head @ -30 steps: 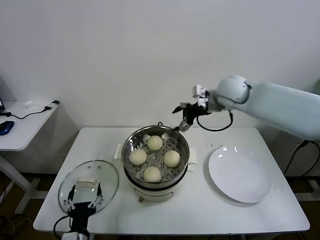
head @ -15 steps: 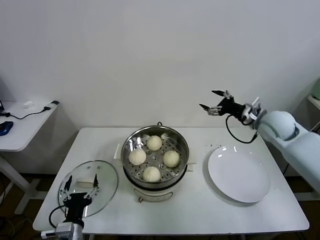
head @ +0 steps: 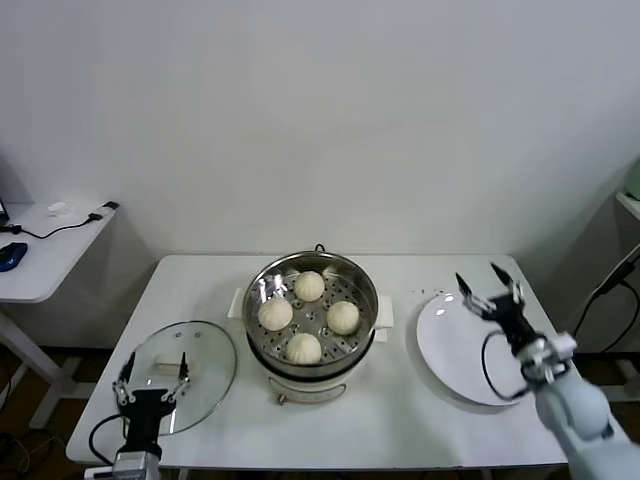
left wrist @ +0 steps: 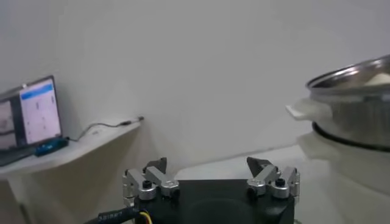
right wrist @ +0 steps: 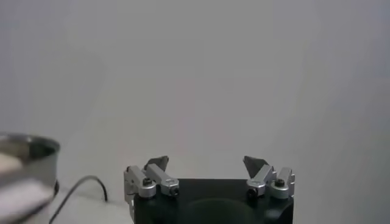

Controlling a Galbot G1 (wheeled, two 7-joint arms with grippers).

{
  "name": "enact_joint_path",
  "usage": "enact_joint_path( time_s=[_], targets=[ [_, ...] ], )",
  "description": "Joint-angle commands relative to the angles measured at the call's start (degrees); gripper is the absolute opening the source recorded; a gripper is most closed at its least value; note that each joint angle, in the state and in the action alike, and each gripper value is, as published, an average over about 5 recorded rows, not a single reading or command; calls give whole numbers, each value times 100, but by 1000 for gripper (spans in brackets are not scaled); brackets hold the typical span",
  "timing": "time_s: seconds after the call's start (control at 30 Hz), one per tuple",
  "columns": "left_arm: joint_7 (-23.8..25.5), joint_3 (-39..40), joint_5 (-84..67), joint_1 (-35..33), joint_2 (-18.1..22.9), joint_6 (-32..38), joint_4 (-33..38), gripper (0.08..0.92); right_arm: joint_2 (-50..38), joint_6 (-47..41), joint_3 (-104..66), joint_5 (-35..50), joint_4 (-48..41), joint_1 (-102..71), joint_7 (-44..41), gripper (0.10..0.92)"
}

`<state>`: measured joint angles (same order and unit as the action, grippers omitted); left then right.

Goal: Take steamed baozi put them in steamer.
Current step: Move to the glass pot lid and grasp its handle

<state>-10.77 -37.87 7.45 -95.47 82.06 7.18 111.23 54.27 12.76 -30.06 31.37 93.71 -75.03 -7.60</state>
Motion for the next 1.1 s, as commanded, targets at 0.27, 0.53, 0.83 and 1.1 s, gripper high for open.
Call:
enact_joint_path(
  time_s=[0.27, 0.53, 0.83, 1.1],
  targets=[
    [-2610, -400, 7181, 157, -645, 1065, -1919, 823, 1621, 839, -742, -947, 158, -1939, 400, 823],
    [-2433, -286, 7272, 427, -625, 766, -2545, 823, 1697, 772, -721, -1062, 203, -1940, 492, 823],
    [-2045, -247, 7314, 926, -431, 423, -2953, 823, 1785, 833, -710, -1121, 149, -1960, 608, 823],
    [-1827, -300, 7248, 1262, -506, 288, -3024, 823, 1826, 922, -700, -1116, 107, -2018, 644, 823]
  ],
)
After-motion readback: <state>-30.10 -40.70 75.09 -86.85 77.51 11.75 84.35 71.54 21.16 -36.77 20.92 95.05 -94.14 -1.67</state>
